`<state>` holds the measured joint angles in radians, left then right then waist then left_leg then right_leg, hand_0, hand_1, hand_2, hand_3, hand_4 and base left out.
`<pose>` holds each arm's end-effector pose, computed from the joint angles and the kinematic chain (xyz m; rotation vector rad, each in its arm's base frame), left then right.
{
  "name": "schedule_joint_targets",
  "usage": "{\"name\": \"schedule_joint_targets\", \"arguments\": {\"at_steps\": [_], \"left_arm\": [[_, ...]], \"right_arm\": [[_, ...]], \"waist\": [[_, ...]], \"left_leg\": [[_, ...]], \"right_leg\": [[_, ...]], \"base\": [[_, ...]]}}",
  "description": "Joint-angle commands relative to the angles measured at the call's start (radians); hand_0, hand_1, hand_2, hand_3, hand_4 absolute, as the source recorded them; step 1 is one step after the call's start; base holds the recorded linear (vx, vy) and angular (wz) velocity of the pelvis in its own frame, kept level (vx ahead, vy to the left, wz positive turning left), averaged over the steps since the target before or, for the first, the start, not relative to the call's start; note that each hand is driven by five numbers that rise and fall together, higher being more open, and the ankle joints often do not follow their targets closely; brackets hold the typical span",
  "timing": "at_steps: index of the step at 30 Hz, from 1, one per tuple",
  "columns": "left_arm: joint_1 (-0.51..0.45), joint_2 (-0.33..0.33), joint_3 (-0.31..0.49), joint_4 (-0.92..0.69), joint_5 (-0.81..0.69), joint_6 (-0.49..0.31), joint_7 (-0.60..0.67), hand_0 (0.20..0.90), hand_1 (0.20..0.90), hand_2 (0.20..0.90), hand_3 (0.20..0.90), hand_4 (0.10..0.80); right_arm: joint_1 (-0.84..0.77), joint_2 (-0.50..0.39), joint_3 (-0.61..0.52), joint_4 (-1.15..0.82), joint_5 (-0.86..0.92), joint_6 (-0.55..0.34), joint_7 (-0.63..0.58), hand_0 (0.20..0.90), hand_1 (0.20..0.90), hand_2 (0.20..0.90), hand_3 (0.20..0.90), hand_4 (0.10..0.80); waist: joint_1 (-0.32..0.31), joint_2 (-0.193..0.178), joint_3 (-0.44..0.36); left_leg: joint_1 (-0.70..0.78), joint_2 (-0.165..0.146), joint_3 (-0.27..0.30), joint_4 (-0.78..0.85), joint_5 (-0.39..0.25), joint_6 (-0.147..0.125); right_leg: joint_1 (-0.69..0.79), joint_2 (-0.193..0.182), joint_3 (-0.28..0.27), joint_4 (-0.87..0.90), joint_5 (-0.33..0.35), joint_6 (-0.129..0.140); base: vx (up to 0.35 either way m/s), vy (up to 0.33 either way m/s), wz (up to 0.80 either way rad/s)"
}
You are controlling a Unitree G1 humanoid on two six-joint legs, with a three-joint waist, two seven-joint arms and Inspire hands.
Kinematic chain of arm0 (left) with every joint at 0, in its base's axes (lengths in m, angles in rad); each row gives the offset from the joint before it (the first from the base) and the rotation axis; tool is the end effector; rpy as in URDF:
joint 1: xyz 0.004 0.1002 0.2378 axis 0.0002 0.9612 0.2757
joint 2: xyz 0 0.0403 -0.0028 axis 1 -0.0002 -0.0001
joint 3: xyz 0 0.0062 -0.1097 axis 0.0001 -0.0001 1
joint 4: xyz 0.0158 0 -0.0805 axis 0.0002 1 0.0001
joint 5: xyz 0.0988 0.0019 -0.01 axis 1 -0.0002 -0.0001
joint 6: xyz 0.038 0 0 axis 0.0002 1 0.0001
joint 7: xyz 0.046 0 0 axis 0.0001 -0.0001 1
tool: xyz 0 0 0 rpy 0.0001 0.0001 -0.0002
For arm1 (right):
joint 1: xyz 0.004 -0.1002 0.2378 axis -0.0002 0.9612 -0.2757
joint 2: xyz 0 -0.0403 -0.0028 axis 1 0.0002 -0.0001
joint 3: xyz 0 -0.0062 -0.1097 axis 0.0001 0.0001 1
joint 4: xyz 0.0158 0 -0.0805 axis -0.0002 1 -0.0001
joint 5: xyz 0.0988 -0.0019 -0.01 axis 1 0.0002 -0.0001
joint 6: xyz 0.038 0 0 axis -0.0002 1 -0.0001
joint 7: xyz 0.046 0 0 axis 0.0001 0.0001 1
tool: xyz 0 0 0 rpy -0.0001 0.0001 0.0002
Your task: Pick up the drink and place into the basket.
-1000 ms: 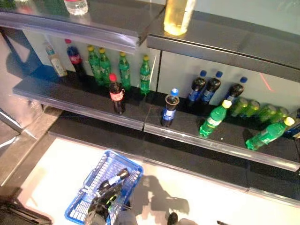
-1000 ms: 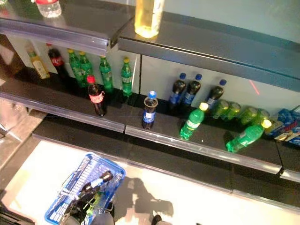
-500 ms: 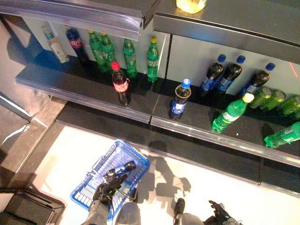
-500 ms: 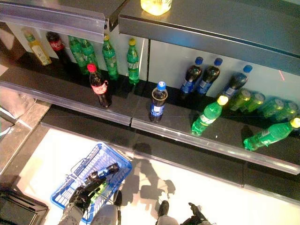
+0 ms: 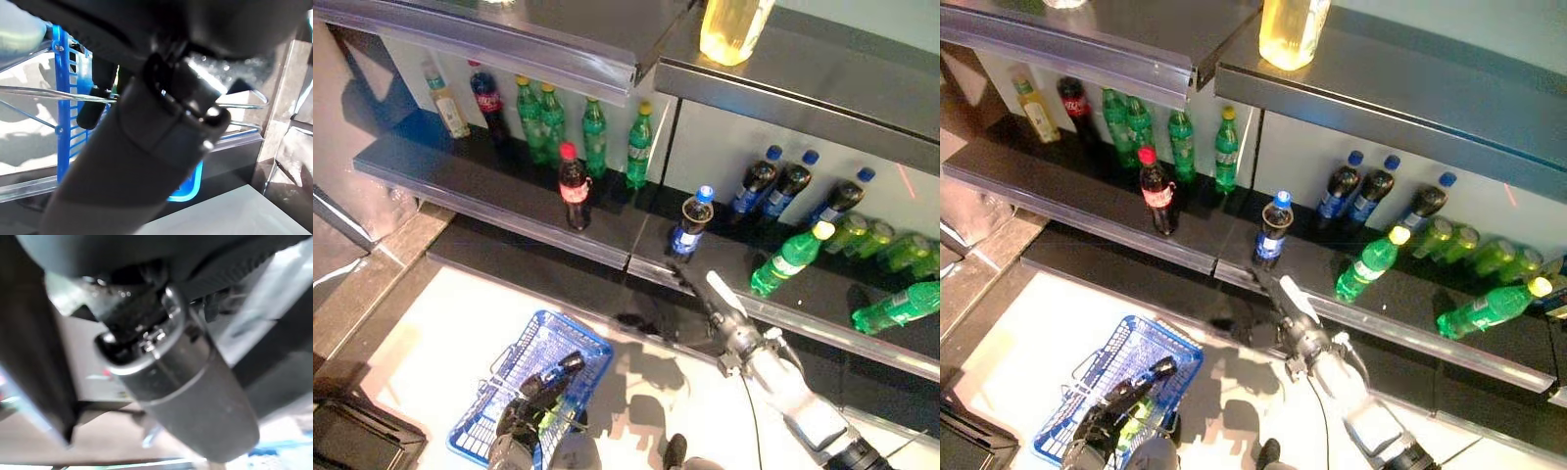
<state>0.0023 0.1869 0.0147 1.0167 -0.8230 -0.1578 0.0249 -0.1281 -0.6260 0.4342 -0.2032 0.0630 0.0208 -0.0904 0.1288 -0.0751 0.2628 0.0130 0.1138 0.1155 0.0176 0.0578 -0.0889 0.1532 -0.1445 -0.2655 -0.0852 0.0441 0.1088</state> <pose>0.1104 0.2199 -0.1042 -0.5297 0.7575 0.5745 0.2068 -0.1690 0.0817 -0.5330 -0.1737 0.3893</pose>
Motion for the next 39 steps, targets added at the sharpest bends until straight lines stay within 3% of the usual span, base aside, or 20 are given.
{"name": "schedule_joint_targets", "arguments": {"at_steps": [1,5,6,8,9,15,26,39], "left_arm": [[0.105,0.054,-0.075,-0.024,0.132,-0.044,-0.062,0.3,0.3,0.3,0.2,0.1],[0.118,0.05,-0.078,-0.007,0.15,-0.049,-0.073,0.3,0.3,0.3,0.2,0.1],[0.136,0.043,-0.088,0.007,0.161,-0.062,-0.083,0.3,0.3,0.3,0.2,0.1],[0.143,0.04,-0.088,0.009,0.164,-0.066,-0.088,0.3,0.3,0.3,0.2,0.1],[0.154,0.036,-0.09,0.012,0.163,-0.071,-0.09,0.3,0.3,0.3,0.2,0.1],[0.192,0.022,-0.09,0.003,0.183,-0.076,-0.082,0.3,0.3,0.3,0.2,0.1],[0.198,0.006,-0.108,-0.039,0.128,-0.075,-0.098,0.3,0.3,0.3,0.2,0.1],[0.231,-0.003,-0.12,-0.043,0.109,-0.067,-0.066,0.3,0.3,0.3,0.2,0.1]], "right_arm": [[-0.139,-0.02,-0.096,-0.107,0.077,-0.077,-0.163,0.9,0.9,0.9,0.9,0.8],[-0.199,0.005,-0.115,-0.105,0.097,-0.068,-0.285,0.9,0.9,0.9,0.9,0.8],[-0.24,0.034,-0.13,-0.099,0.046,-0.059,-0.42,0.9,0.9,0.9,0.9,0.8],[-0.249,0.041,-0.136,-0.098,0.021,-0.057,-0.467,0.9,0.9,0.9,0.9,0.8],[-0.261,0.053,-0.148,-0.104,-0.026,-0.047,-0.553,0.9,0.9,0.9,0.9,0.8],[-0.235,0.068,-0.179,-0.143,-0.147,-0.049,-0.728,0.9,0.9,0.9,0.9,0.8],[-0.175,0.03,-0.177,-0.139,-0.089,0.027,-0.774,0.9,0.9,0.9,0.9,0.8],[-0.087,0.028,-0.158,-0.103,-0.01,0.044,-0.679,0.9,0.9,0.9,0.9,0.8]], "waist": [[0.037,0.014,-0.066],[0.052,0.021,-0.064],[0.065,0.032,-0.06],[0.068,0.037,-0.058],[0.072,0.046,-0.054],[0.074,0.066,-0.053],[0.043,0.084,-0.067],[0.013,0.118,0.0]], "left_leg": [[-0.112,0.035,-0.031,0.122,-0.026,-0.028],[-0.121,0.035,-0.043,0.144,-0.031,-0.029],[-0.129,0.034,-0.055,0.162,-0.033,-0.03],[-0.132,0.033,-0.058,0.169,-0.034,-0.031],[-0.135,0.029,-0.064,0.177,-0.036,-0.03],[-0.125,0.019,-0.072,0.174,-0.038,-0.031],[-0.108,0.024,-0.055,0.173,-0.037,-0.037],[-0.14,0.019,-0.05,0.226,-0.018,-0.037]], "right_leg": [[0.014,-0.069,-0.019,0.145,-0.092,0.027],[0.018,-0.066,-0.031,0.167,-0.106,0.019],[0.018,-0.066,-0.04,0.186,-0.115,0.012],[0.017,-0.066,-0.043,0.193,-0.119,0.01],[0.014,-0.068,-0.048,0.204,-0.124,0.007],[0.01,-0.078,-0.054,0.215,-0.126,0.012],[-0.012,-0.078,-0.038,0.239,-0.137,0.001],[-0.084,-0.092,-0.031,0.331,-0.156,-0.022]], "base": [[0.061,-0.007,0.03],[0.062,0.01,0.15],[0.062,0.033,0.13],[0.054,0.044,0.15],[0.036,0.05,0.21],[0.014,0.031,0.05],[0.001,0.004,0.0],[0.021,0.03,-0.01]]}}
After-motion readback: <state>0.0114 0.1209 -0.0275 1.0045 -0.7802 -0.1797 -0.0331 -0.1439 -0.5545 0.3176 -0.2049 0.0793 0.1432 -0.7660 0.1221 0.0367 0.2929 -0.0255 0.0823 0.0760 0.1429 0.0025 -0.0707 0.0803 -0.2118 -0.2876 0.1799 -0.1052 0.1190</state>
